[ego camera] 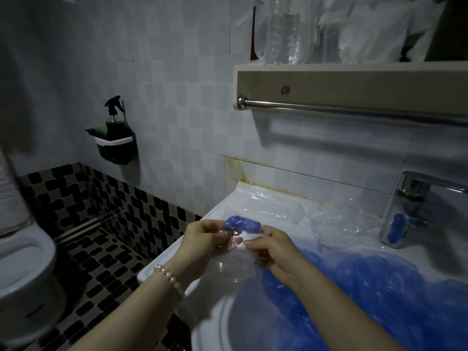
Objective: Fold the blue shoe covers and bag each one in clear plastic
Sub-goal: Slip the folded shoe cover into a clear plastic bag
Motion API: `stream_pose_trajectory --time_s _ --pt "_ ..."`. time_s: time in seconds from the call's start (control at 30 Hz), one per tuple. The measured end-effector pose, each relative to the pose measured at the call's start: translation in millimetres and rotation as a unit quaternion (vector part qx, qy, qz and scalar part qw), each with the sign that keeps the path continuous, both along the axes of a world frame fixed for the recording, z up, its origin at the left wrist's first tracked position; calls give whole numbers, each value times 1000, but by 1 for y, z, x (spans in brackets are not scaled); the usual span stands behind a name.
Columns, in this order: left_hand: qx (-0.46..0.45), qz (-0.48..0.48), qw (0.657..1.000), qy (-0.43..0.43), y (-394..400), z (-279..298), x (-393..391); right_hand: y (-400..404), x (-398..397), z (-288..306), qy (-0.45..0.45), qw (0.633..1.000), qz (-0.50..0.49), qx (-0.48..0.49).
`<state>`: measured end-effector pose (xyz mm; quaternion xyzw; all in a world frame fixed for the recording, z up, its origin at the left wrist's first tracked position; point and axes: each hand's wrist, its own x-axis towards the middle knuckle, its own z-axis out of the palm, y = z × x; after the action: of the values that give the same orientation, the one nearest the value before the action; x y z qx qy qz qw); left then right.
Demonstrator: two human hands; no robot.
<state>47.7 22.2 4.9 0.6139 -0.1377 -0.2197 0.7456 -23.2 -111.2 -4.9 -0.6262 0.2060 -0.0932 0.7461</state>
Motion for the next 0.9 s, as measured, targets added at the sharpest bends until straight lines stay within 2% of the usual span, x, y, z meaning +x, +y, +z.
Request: stream_pose_trajectory --time_s 0.17,0.23,0.3,0.4,0.57,0.7,0.9 --pt "80 24 993 -89 1 1 -3 3 -2 3 -62 994 46 76" --pt "83 7 991 -100 2 1 -5 4 0 3 -75 995 15 71" --pt "81 -17 993 -89 1 1 -7 1 3 -1 -69 996 -49 35" --pt "67 -59 995 -53 0 -1 -9 -3 4 -3 -70 993 -92 17" --pt "60 -141 988 16 2 0 -6 -10 1 0 -56 997 -38 -24" --pt "39 -40 998 -23 -3 -2 -7 -5 1 1 -41 999 0 0" --pt "53 110 988 -99 -2 -10 -3 -8 2 3 -22 994 -112 -1"
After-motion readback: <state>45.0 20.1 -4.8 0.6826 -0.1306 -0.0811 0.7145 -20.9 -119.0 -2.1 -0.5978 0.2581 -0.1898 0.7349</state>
